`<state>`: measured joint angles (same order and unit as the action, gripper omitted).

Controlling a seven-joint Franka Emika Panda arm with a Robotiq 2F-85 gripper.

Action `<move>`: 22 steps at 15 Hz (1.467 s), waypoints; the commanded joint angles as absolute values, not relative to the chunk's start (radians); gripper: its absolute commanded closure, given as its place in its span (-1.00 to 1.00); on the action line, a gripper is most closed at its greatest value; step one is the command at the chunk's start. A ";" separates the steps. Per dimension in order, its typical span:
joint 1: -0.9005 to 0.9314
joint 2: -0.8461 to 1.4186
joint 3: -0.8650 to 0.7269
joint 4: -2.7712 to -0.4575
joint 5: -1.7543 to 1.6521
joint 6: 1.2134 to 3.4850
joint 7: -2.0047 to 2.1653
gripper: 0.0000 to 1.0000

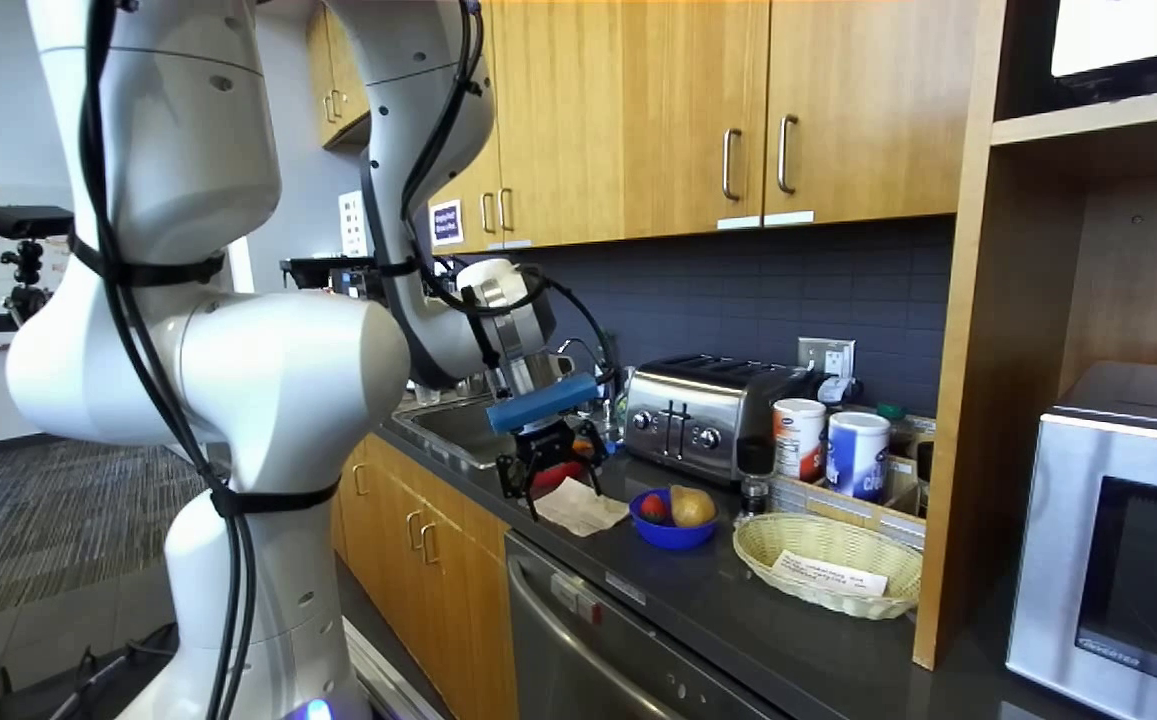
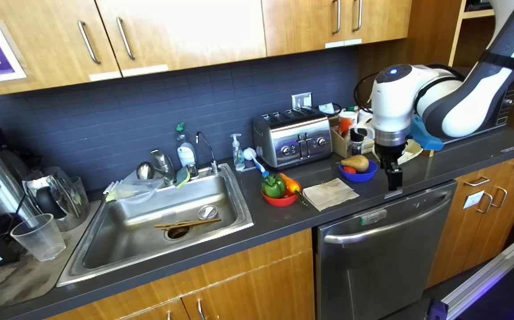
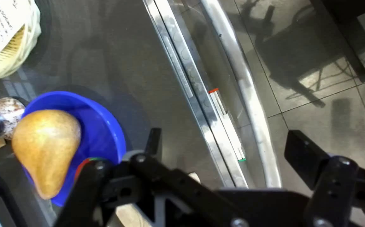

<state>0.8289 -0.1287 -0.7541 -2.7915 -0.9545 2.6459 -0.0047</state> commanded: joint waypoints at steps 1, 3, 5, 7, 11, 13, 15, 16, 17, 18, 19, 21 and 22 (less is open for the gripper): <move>0.865 -0.065 -0.739 -2.791 -1.005 2.688 0.068 -1.00; 0.873 -0.055 -0.736 -2.791 -1.009 2.683 0.080 -1.00; 0.866 -0.076 -0.736 -2.791 -0.978 2.664 0.043 -1.00; 0.672 -0.057 -0.535 -2.790 -0.951 2.678 0.027 -1.00; 0.672 -0.056 -0.535 -2.790 -0.951 2.678 0.027 -1.00; 0.645 -0.039 -0.496 -2.789 -0.932 2.709 -0.001 -1.00; 0.515 -0.025 -0.341 -2.789 -0.922 2.752 -0.032 -1.00; 0.455 -0.019 -0.263 -2.789 -0.917 2.771 -0.044 -1.00; 0.577 -0.017 -0.374 -2.789 -0.934 2.778 -0.039 -1.00; 0.550 -0.006 -0.341 -2.788 -0.927 2.798 -0.053 -1.00; 0.556 0.002 -0.339 -2.788 -0.930 2.810 -0.058 -1.00; 0.564 0.014 -0.335 -2.788 -0.927 2.834 -0.071 -1.00; 0.567 0.020 -0.334 -2.788 -0.929 2.845 -0.080 -1.00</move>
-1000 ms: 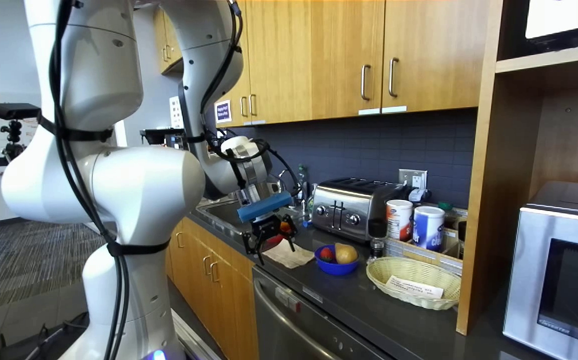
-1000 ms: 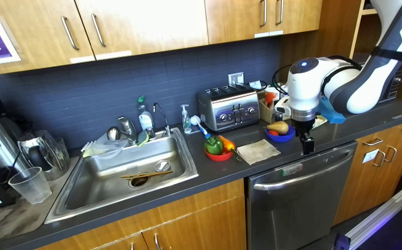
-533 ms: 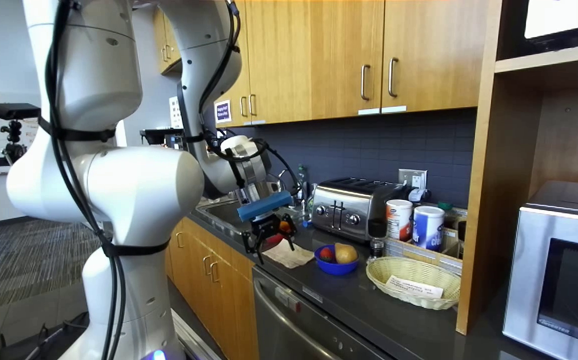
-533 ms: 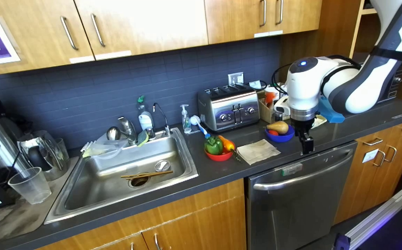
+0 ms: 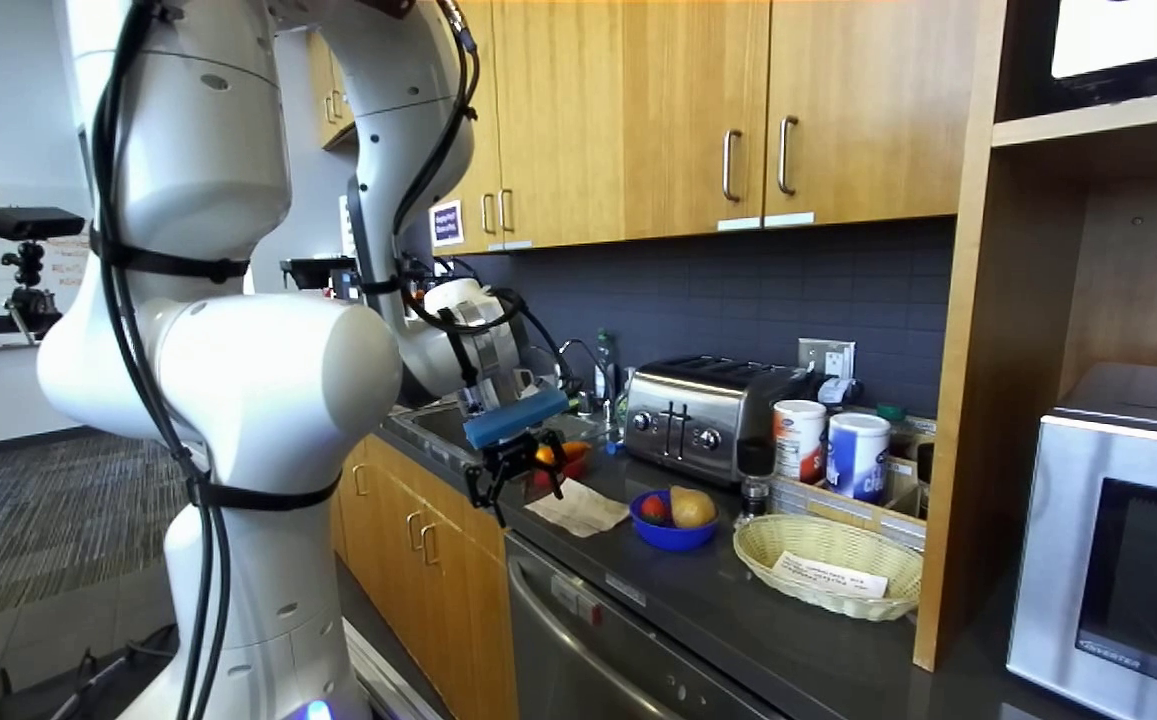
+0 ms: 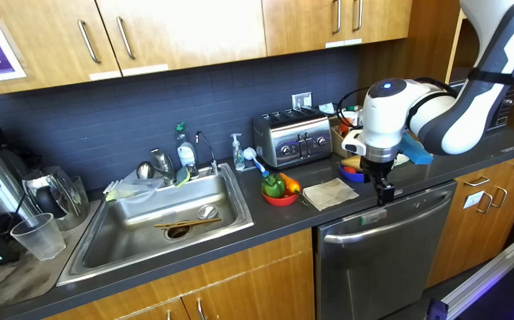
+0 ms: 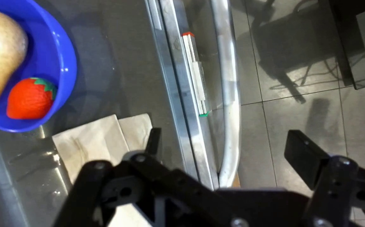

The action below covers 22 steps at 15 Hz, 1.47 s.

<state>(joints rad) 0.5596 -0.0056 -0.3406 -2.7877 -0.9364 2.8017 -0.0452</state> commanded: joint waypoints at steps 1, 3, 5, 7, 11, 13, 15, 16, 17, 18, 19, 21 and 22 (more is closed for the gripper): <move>0.570 0.026 -0.332 -2.788 -0.930 2.858 -0.092 -1.00; 0.579 0.044 -0.323 -2.783 -0.929 2.885 -0.110 -1.00; 0.587 0.064 -0.313 -2.773 -0.927 2.920 -0.134 -1.00; 0.598 0.087 -0.297 -2.755 -0.910 2.950 -0.158 -1.00; 0.612 0.115 -0.256 -2.717 -0.850 2.973 -0.192 -1.00; 0.611 0.116 -0.235 -2.704 -0.796 2.967 -0.221 -1.00; 0.612 0.112 -0.222 -2.682 -0.760 2.939 -0.223 -1.00; 0.611 0.112 -0.217 -2.669 -0.740 2.926 -0.224 -1.00; 0.609 0.112 -0.211 -2.661 -0.715 2.918 -0.239 -1.00; 0.609 0.110 -0.210 -2.648 -0.705 2.907 -0.241 -1.00; 0.607 0.111 -0.209 -2.635 -0.683 2.895 -0.250 -1.00; 0.602 0.114 -0.208 -2.610 -0.643 2.876 -0.270 -1.00; 0.598 0.116 -0.210 -2.596 -0.622 2.863 -0.279 -1.00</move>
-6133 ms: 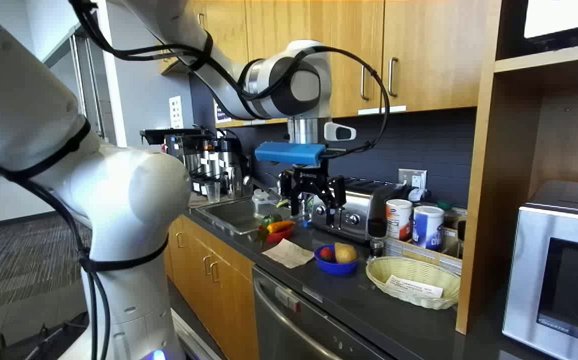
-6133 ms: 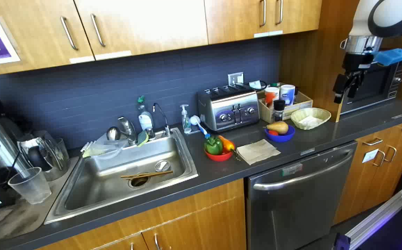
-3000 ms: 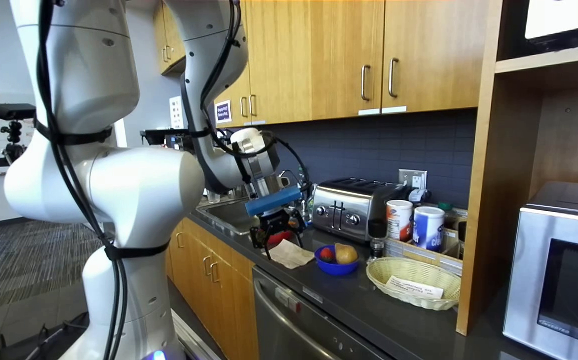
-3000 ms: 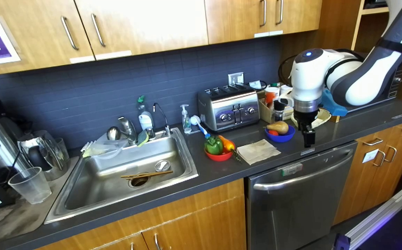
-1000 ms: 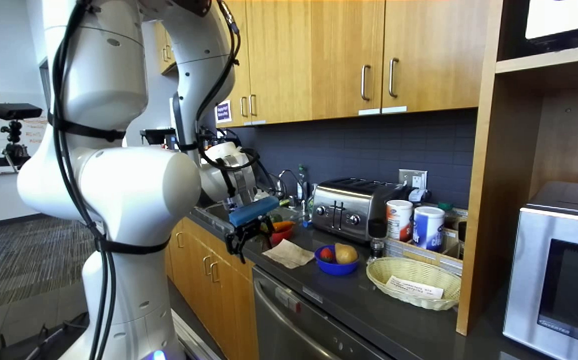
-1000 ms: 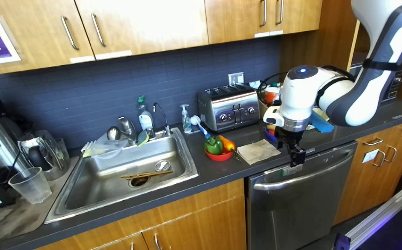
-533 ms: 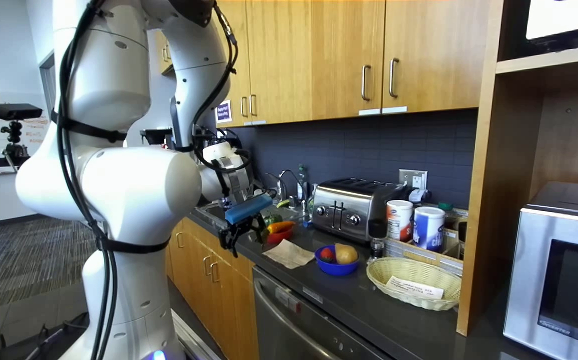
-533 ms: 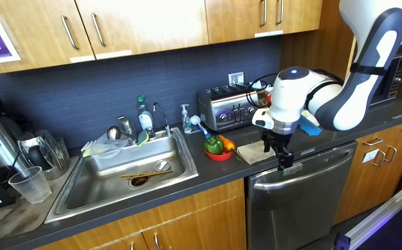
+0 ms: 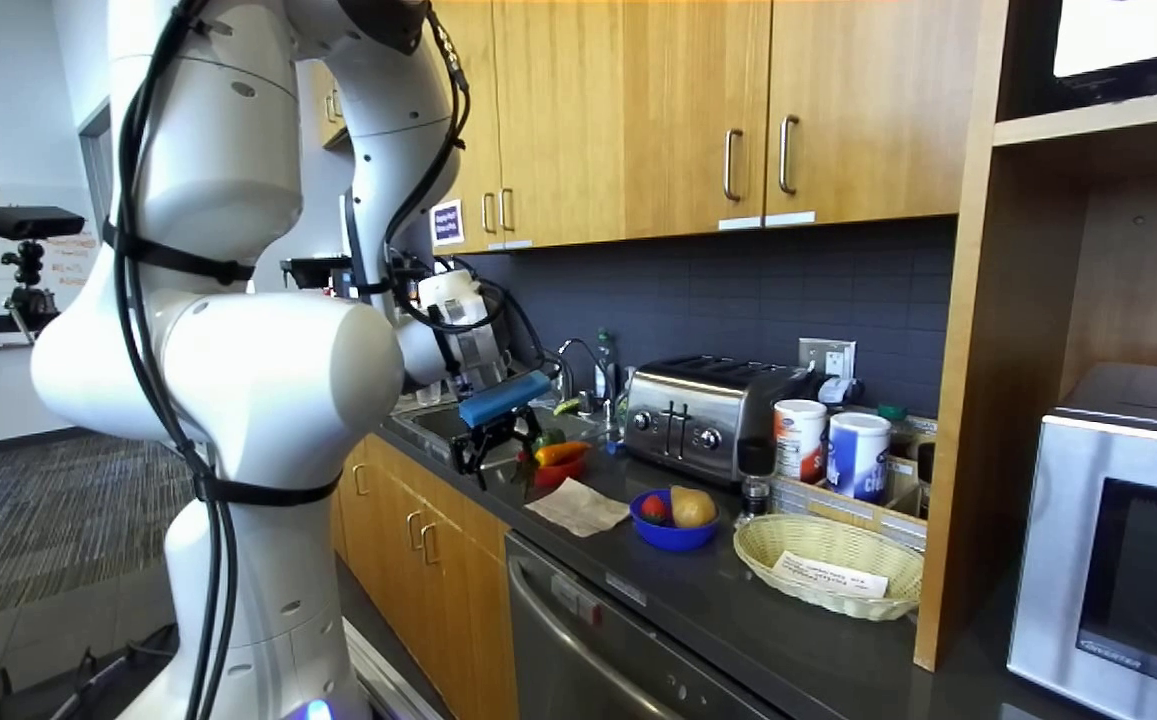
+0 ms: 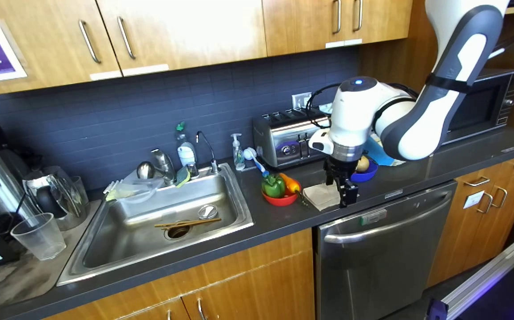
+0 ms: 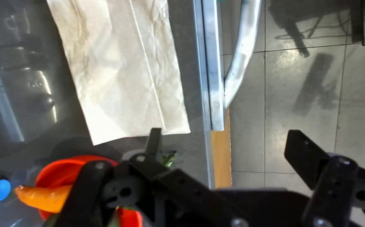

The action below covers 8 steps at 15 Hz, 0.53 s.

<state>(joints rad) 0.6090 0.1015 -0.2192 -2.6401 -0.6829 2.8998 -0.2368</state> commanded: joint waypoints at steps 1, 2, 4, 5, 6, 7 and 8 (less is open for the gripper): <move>0.594 0.120 -0.210 -2.584 -0.599 2.857 -0.298 -1.00; 0.457 0.121 -0.082 -2.568 -0.598 2.842 -0.300 -1.00; 0.384 0.132 -0.026 -2.541 -0.570 2.824 -0.317 -1.00; 0.348 0.137 0.000 -2.530 -0.556 2.817 -0.324 -1.00; 0.316 0.143 0.020 -2.519 -0.543 2.810 -0.331 -1.00; 0.288 0.149 0.035 -2.508 -0.533 2.803 -0.337 -1.00; 0.265 0.156 0.047 -2.498 -0.524 2.795 -0.342 -1.00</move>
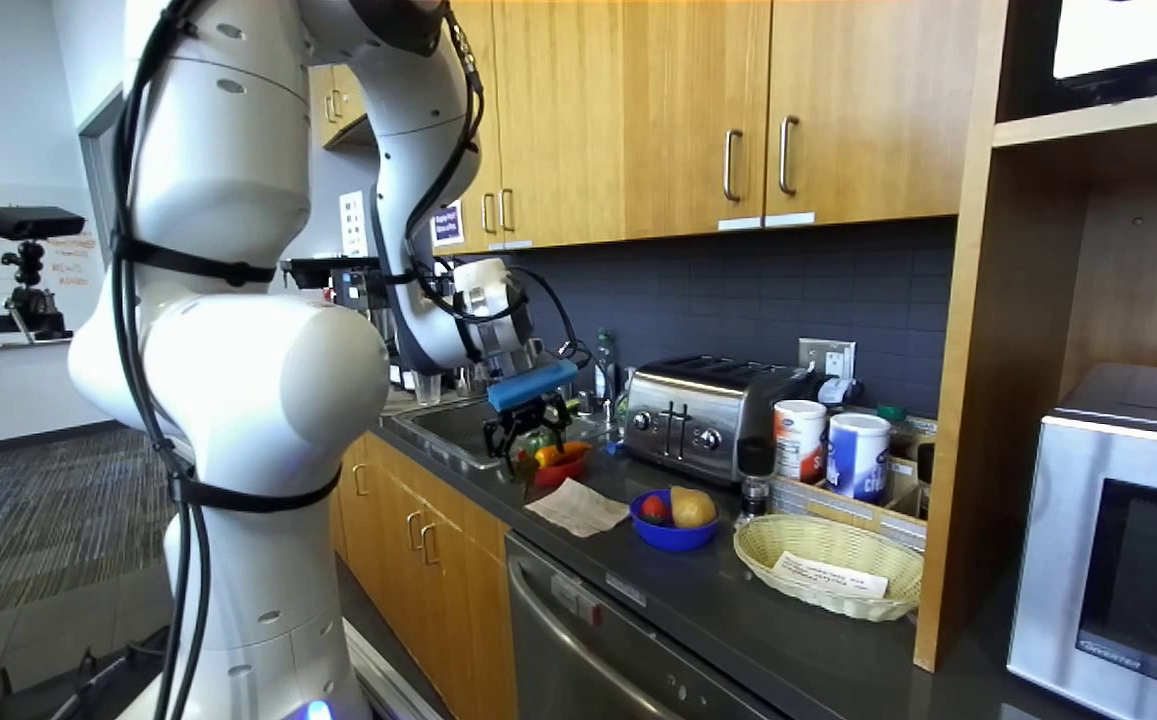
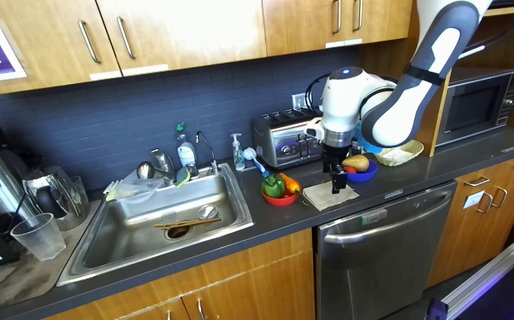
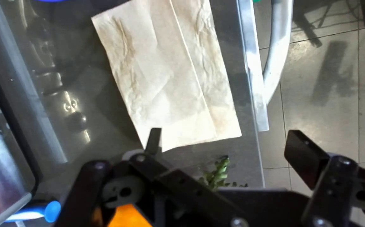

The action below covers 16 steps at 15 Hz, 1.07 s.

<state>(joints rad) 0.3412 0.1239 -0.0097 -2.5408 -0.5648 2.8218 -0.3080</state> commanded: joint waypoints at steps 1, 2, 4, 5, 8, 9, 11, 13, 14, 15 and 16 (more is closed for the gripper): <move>0.246 0.163 0.056 -2.488 -0.515 2.789 -0.345 -1.00; 0.229 0.171 0.064 -2.478 -0.504 2.782 -0.349 -1.00; 0.205 0.188 0.076 -2.463 -0.482 2.768 -0.353 -1.00; 0.195 0.195 0.083 -2.459 -0.471 2.761 -0.358 -1.00; 0.182 0.215 0.087 -2.445 -0.465 2.732 -0.335 -1.00; 0.178 0.224 0.086 -2.440 -0.463 2.725 -0.334 -1.00; 0.166 0.240 0.092 -2.433 -0.450 2.722 -0.353 -1.00; 0.151 0.254 0.100 -2.432 -0.450 2.746 -0.395 -1.00; 0.143 0.260 0.106 -2.431 -0.448 2.755 -0.420 -1.00; 0.133 0.267 0.111 -2.430 -0.452 2.771 -0.450 -1.00; 0.125 0.270 0.117 -2.432 -0.455 2.786 -0.478 -1.00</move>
